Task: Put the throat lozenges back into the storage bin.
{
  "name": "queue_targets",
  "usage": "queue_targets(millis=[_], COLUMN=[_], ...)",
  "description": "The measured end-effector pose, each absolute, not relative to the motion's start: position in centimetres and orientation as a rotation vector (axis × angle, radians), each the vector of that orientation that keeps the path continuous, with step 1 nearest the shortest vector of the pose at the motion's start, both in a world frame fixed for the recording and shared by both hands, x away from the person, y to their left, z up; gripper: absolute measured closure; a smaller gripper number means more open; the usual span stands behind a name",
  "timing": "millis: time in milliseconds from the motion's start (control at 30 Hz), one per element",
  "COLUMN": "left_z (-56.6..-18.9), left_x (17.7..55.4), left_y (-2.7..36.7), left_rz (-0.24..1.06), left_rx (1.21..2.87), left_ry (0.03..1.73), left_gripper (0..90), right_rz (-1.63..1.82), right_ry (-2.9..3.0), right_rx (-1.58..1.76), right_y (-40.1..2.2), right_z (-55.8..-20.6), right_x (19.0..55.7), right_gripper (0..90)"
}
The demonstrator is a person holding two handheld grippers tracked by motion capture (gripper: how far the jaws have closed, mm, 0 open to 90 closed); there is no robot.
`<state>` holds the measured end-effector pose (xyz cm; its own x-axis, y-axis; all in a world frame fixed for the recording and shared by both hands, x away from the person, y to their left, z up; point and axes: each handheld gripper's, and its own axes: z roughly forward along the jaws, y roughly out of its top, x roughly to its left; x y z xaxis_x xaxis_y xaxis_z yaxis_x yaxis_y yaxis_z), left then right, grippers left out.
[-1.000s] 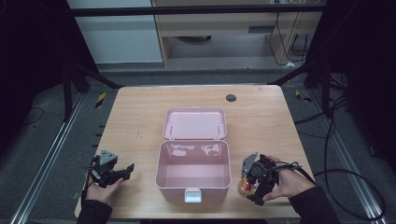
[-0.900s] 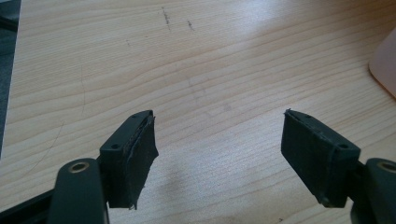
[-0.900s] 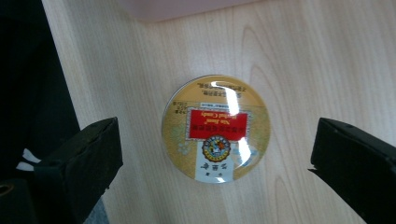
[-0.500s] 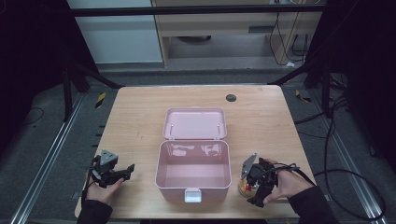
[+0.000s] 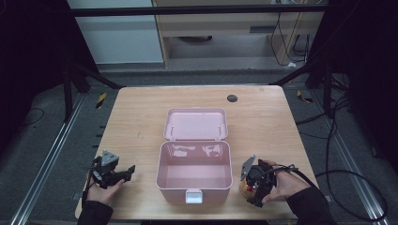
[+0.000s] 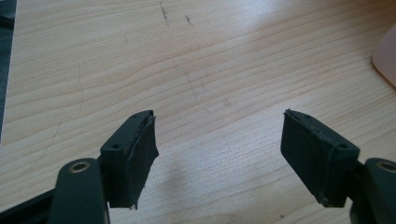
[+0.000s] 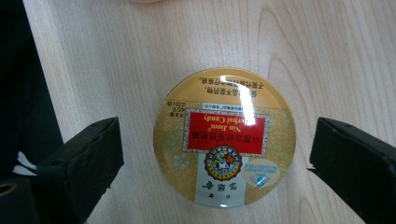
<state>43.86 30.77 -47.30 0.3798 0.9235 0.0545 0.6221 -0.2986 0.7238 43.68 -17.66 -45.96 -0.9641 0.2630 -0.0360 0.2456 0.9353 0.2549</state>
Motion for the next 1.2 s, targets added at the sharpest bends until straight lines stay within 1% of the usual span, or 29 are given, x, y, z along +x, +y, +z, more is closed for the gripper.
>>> queue_targets(millis=[500, 800, 1200], left_z=[-47.4, -47.4, -47.4], left_x=[43.9, 43.9, 43.9], left_y=[30.7, 30.7, 30.7], left_rz=[0.633, 0.632, 0.627], left_rx=[2.043, 2.047, 2.05], left_ry=[1.322, 1.322, 1.322], left_gripper=[26.6, 27.4, 28.2], right_rz=[0.368, 0.368, 0.39], right_ry=[3.042, 3.03, 3.027], right_rx=[0.409, 0.398, 0.392], right_y=[-17.9, -17.8, -17.9], right_z=[-47.4, -47.6, -47.3], right_x=[44.1, 44.1, 44.2], right_gripper=[10.8, 19.7, 20.6])
